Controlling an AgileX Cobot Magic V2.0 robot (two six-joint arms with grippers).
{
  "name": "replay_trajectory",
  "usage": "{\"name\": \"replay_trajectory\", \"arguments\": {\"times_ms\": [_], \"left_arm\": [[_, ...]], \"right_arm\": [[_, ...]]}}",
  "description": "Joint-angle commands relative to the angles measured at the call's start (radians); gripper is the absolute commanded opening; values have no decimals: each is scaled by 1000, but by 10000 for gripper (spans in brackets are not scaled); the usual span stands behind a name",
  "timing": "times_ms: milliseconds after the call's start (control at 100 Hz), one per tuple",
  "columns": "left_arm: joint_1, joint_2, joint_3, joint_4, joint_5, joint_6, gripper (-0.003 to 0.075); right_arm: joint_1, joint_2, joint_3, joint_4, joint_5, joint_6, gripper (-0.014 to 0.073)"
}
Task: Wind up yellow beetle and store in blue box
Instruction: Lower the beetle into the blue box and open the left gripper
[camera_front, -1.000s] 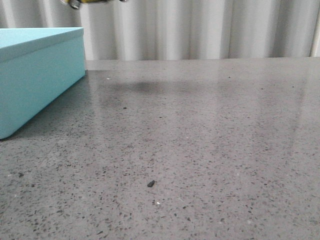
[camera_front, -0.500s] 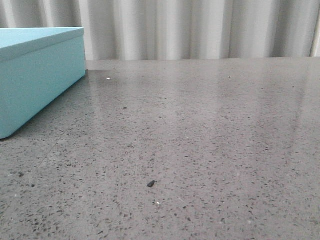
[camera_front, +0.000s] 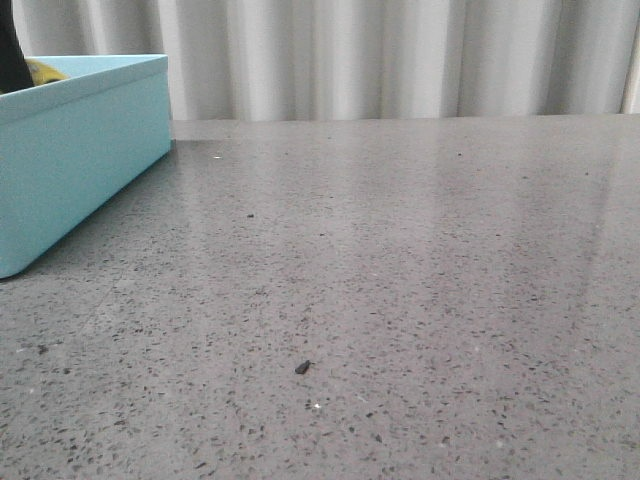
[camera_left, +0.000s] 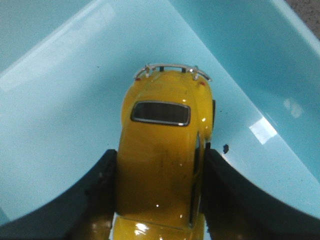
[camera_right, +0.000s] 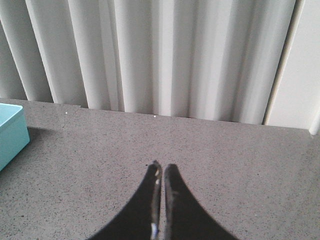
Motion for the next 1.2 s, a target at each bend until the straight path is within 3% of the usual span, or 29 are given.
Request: {"name": "replay_trajectory", "arguments": {"times_ms": [0, 630, 720, 890, 1190], "left_arm": [[1, -23, -25, -33, -3, -16, 94], [1, 76, -25, -53, -59, -19, 103], [1, 76, -25, -66, -59, -19, 153], [1, 76, -25, -82, -57, -20, 319], [1, 76, -27, -82, 4, -29, 375]], "right_arm": [[-1, 3, -18, -20, -69, 1, -62], [-1, 3, -18, -20, -69, 1, -62], [-1, 3, -18, -20, -69, 1, -62], [-1, 3, -18, -20, -69, 1, -62], [-1, 3, -18, -20, -61, 1, -62]]}}
